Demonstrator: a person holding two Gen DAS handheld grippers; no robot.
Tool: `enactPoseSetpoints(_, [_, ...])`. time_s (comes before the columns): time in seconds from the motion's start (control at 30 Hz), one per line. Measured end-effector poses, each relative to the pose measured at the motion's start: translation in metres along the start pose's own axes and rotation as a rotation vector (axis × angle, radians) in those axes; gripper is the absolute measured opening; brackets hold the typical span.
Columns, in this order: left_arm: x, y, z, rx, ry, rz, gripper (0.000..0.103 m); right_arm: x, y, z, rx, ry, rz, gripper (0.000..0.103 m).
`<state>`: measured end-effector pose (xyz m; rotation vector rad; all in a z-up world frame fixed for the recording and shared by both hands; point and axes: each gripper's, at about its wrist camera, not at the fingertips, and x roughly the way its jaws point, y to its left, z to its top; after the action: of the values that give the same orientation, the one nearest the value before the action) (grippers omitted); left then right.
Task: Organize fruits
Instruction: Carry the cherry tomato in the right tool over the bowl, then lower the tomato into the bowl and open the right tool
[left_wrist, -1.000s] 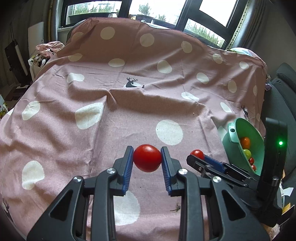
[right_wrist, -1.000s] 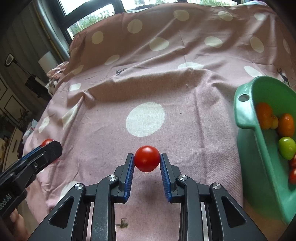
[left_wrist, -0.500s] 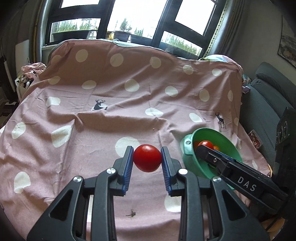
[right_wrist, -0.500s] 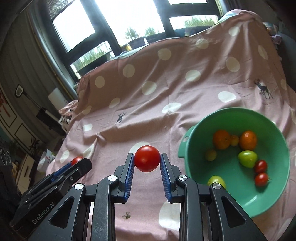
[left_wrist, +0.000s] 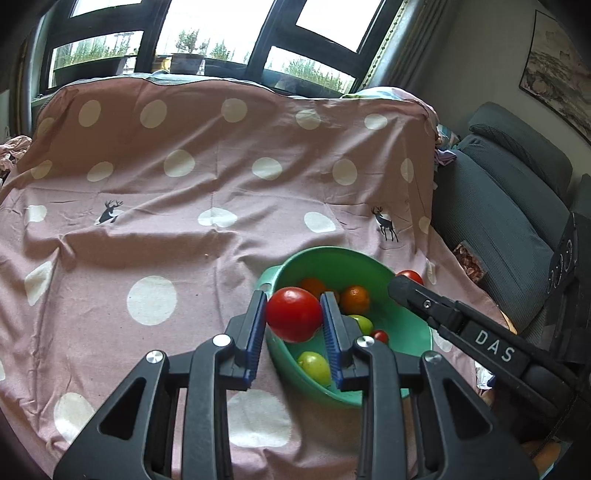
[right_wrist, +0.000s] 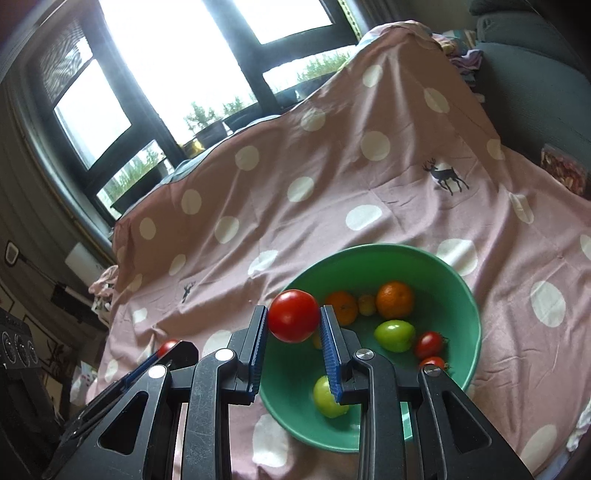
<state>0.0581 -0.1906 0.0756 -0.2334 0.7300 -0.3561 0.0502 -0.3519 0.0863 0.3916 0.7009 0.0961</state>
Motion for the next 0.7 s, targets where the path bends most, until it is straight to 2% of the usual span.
enactPoseSetpoints(0.2, [0.027, -0.019, -0.006, 0.032, 0.062, -0.019, 0.03, 0.003, -0.03, 0.006, 0.074, 0.008, -0.056, 0.03])
enactPoseSetpoints(0.53, [0.066, -0.038, -0.017, 0.058, 0.162, -0.032, 0.03, 0.016, -0.059, 0.006, 0.128, 0.067, -0.096, 0.03])
enactPoseSetpoints(0.7, [0.08, -0.044, -0.024, 0.075, 0.199, -0.025, 0.03, 0.026, -0.07, 0.005, 0.158, 0.107, -0.088, 0.03])
